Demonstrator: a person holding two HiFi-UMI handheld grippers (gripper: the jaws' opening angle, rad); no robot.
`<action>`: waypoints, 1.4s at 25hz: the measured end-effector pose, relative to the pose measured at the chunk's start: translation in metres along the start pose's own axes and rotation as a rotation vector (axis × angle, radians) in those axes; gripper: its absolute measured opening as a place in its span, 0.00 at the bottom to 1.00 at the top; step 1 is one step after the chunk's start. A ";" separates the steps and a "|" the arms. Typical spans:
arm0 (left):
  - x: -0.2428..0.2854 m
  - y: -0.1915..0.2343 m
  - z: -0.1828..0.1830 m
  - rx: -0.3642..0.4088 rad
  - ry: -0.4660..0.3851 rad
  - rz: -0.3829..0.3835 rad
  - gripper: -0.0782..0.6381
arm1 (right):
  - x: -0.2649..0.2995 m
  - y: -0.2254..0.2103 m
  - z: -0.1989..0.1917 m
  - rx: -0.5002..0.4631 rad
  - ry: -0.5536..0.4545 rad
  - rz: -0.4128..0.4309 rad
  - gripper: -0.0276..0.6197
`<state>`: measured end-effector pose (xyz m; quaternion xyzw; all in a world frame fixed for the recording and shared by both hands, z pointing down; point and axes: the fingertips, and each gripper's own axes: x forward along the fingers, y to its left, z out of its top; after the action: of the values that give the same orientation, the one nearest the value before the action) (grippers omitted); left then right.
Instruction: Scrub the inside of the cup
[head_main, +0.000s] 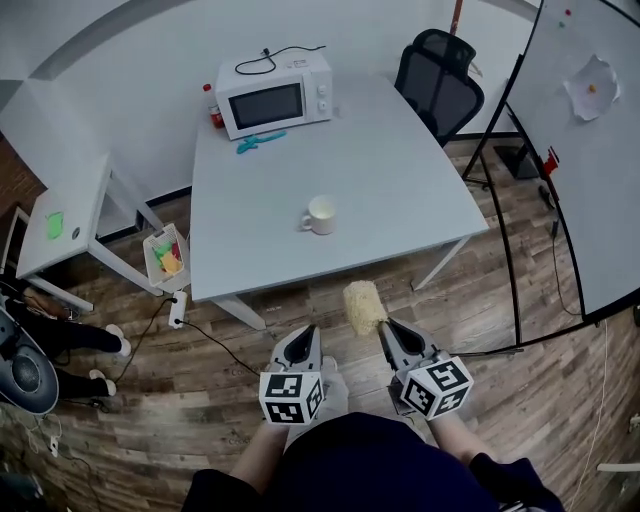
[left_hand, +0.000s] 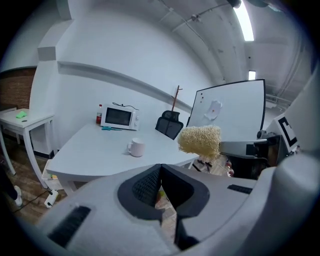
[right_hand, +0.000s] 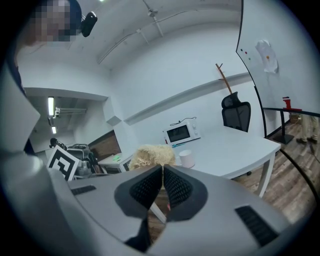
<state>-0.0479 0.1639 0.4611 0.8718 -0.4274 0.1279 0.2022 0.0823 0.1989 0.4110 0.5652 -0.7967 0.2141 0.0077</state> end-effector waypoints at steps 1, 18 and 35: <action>0.007 0.005 0.005 0.006 0.003 -0.001 0.13 | 0.008 -0.003 0.004 0.003 0.001 -0.003 0.09; 0.125 0.094 0.058 0.038 0.049 -0.033 0.13 | 0.146 -0.053 0.056 0.015 0.009 -0.049 0.09; 0.218 0.133 0.047 0.250 0.184 -0.111 0.30 | 0.236 -0.092 0.065 -0.236 0.452 0.090 0.09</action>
<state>-0.0201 -0.0822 0.5379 0.8971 -0.3389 0.2478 0.1374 0.0950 -0.0600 0.4426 0.4621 -0.8185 0.2407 0.2420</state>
